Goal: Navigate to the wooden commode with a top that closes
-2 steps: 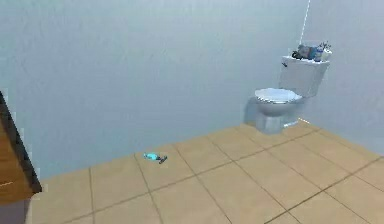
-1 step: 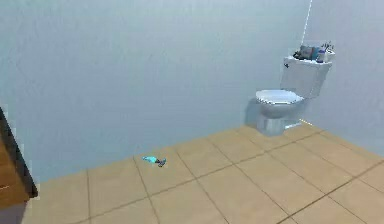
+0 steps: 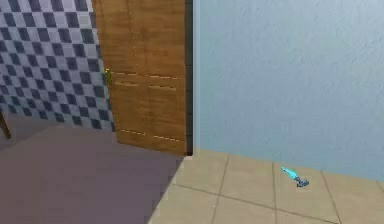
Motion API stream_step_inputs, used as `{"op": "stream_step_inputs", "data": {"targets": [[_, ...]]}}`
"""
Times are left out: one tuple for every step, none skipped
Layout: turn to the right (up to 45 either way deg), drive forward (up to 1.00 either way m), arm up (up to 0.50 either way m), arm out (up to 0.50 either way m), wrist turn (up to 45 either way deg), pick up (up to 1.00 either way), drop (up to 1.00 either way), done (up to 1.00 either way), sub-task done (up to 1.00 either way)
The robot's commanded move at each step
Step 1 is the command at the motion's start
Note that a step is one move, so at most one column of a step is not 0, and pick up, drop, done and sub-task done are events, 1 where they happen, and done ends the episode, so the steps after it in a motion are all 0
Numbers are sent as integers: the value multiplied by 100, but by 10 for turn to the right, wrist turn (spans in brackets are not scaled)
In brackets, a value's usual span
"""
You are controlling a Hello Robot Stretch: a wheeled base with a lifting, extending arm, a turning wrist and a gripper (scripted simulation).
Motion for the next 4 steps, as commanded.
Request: {"op": "stream_step_inputs", "data": {"targets": [[-90,0,0,0,0,0,0,0,0],[0,95,0,0,0,0,0,0,0],[-450,0,0,0,0,0,0,0,0],[-150,0,0,0,0,0,0,0,0]]}}
